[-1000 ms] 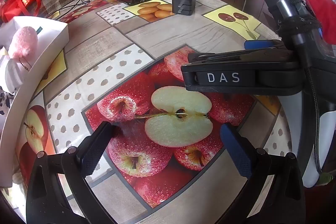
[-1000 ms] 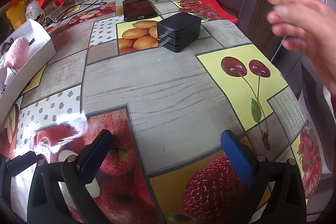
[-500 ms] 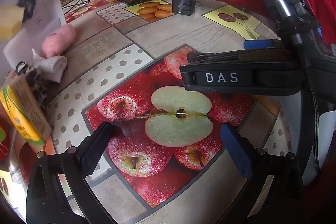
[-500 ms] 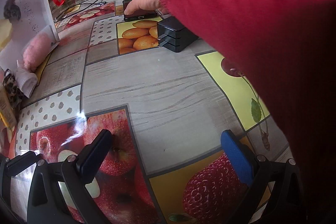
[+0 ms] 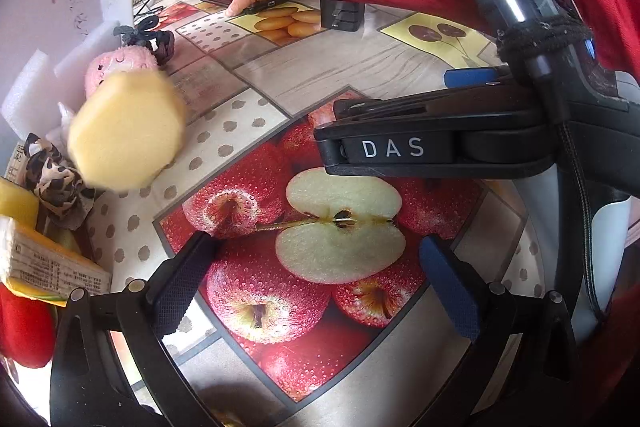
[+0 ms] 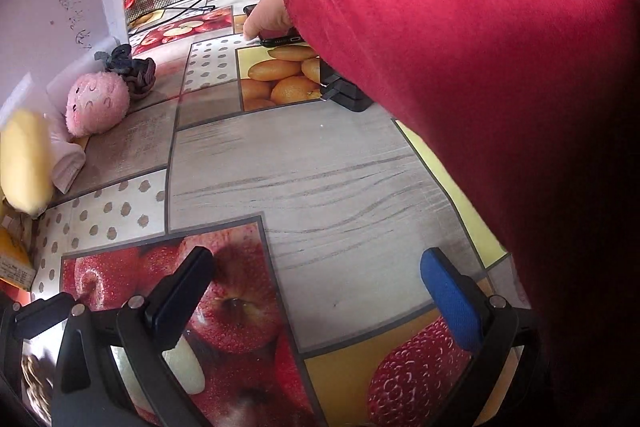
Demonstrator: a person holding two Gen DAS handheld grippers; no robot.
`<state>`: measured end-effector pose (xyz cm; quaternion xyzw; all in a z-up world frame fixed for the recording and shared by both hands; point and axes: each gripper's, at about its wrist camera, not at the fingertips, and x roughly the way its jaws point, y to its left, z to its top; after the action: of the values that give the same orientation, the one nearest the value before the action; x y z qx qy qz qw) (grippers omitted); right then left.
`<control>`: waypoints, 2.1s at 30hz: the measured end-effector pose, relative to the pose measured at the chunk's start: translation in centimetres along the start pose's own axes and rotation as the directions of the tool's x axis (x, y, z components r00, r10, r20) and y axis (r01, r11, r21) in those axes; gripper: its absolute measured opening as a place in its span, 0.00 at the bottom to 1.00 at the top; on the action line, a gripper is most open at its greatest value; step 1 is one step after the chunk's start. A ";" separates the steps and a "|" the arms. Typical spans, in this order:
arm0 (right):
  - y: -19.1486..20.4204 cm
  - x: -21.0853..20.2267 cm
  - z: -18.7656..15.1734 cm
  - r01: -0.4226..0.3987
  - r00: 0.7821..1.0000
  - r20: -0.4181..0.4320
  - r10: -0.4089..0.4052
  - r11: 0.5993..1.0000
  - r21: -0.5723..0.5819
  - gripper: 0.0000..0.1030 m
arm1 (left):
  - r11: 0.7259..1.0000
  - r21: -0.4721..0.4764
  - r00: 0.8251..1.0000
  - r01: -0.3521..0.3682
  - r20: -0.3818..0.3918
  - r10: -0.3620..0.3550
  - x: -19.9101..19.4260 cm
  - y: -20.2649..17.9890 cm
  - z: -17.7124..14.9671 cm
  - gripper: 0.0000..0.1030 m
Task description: Organize soft objects
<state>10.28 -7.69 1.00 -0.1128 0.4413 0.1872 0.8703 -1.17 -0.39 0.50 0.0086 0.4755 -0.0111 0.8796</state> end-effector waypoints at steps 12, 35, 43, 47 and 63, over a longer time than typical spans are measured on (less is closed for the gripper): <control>-0.3 -0.3 0.0 -0.026 1.000 0.015 0.026 1.000 0.008 1.00 | 1.000 -0.005 1.000 0.009 -0.018 -0.009 0.1 0.3 0.1 1.00; 0.0 -0.4 0.0 -0.005 0.999 0.034 0.005 1.000 -0.009 1.00 | 0.999 -0.019 0.999 0.033 -0.012 -0.034 -0.1 0.5 -0.1 1.00; 0.0 -0.4 0.0 -0.004 1.000 0.029 0.005 1.000 -0.010 1.00 | 0.999 -0.020 0.999 0.035 -0.009 -0.035 -0.1 0.5 -0.2 1.00; 0.1 -0.4 0.0 -0.004 1.000 0.029 0.004 1.000 -0.011 1.00 | 0.999 -0.019 0.999 0.033 -0.008 -0.033 -0.1 0.5 -0.2 1.00; 0.1 -0.2 0.1 -0.008 0.999 0.031 0.008 1.000 -0.008 1.00 | 0.999 -0.016 1.000 0.030 -0.004 -0.030 -0.2 0.4 -0.2 1.00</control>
<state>10.19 -7.64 1.17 -0.1114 0.4275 0.1939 0.8759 -1.40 0.06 0.53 -0.0055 0.4775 -0.0203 0.8784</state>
